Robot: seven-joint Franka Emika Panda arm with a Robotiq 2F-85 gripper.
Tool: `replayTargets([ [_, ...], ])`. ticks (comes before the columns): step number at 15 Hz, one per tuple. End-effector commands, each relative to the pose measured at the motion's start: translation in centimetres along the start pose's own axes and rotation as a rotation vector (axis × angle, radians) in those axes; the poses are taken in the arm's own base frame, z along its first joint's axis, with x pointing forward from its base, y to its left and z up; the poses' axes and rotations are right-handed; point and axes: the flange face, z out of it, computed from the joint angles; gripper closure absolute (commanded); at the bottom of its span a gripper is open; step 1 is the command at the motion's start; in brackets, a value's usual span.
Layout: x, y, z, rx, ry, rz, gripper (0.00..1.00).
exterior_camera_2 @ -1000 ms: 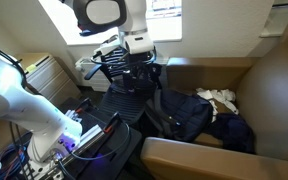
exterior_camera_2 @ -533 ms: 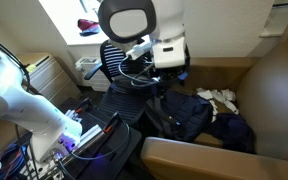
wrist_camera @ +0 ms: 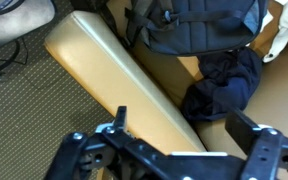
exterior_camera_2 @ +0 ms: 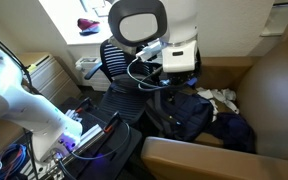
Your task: Take the black sweater on the sofa and place it on the black chair
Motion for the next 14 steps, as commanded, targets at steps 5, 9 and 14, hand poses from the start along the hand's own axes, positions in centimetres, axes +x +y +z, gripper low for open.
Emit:
replayTargets([
  [5, 6.4, -6.1, 2.7, 0.176, 0.017, 0.410, 0.00],
  [9, 9.1, -9.3, 8.9, 0.093, 0.045, 0.605, 0.00],
  [14, 7.2, -9.5, 12.1, 0.011, 0.022, 0.575, 0.00],
])
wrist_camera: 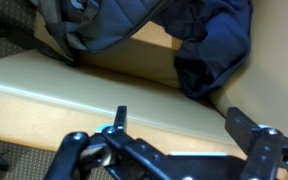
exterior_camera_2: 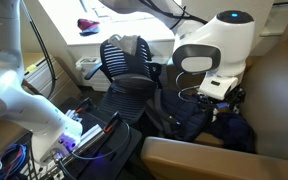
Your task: Take the black sweater on the sofa and place it on the black chair
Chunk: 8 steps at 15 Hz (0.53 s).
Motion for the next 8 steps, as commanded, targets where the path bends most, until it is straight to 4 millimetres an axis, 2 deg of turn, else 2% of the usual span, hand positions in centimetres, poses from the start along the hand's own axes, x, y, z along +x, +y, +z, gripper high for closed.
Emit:
replayTargets([
  [1, 0.0, -0.1, -0.2, 0.002, 0.000, 0.002, 0.00],
  [4, 0.1, -0.5, -1.4, 0.029, -0.019, 0.015, 0.00],
  [8, -2.8, -3.8, 3.4, 0.087, -0.063, 0.290, 0.00],
])
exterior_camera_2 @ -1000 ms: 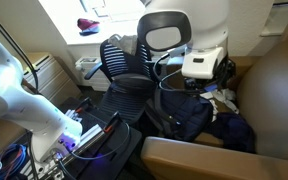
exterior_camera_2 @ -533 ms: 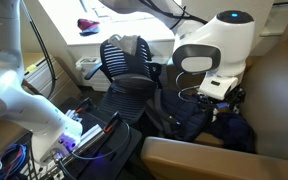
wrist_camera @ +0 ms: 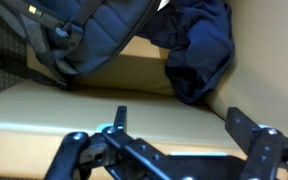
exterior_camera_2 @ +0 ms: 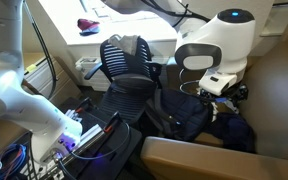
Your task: Take the black sweater on the sofa and place it on the black chair
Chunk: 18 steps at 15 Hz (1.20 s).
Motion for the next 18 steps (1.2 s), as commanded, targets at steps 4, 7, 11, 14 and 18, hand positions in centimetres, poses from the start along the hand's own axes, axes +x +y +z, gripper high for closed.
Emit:
replayTargets([
  [4, -3.5, -5.3, 9.2, 0.174, 0.034, 0.304, 0.00],
  [7, -3.6, -5.9, 13.8, 0.157, 0.170, 0.398, 0.00],
  [11, -3.5, -4.6, 15.0, 0.120, 0.173, 0.377, 0.00],
  [14, -3.7, -5.0, 14.1, 0.130, 0.165, 0.377, 0.00],
  [18, -4.3, -4.5, 15.7, 0.379, 0.184, 0.272, 0.00],
])
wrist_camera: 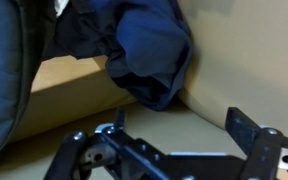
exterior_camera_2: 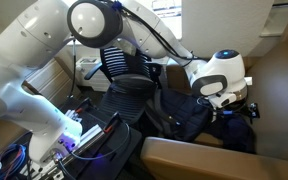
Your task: Take the black sweater on the sofa and place it on the black chair
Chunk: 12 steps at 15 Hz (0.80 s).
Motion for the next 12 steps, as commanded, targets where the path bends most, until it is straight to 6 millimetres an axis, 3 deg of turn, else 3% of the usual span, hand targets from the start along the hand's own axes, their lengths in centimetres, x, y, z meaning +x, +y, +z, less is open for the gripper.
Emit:
replayTargets([
  [1, -1.0, 1.6, 2.5, 0.193, -0.002, -0.026, 0.00],
  [3, -1.6, 2.6, 4.4, 0.253, 0.016, -0.059, 0.00],
  [8, -2.2, 3.4, 9.7, 0.071, -0.077, -0.294, 0.00],
  [9, -1.8, 2.9, 9.1, 0.021, -0.083, -0.332, 0.00],
  [10, -2.5, 5.0, 9.1, 0.068, -0.044, -0.283, 0.00],
  [12, -1.6, 3.7, 9.4, 0.041, -0.067, -0.309, 0.00],
])
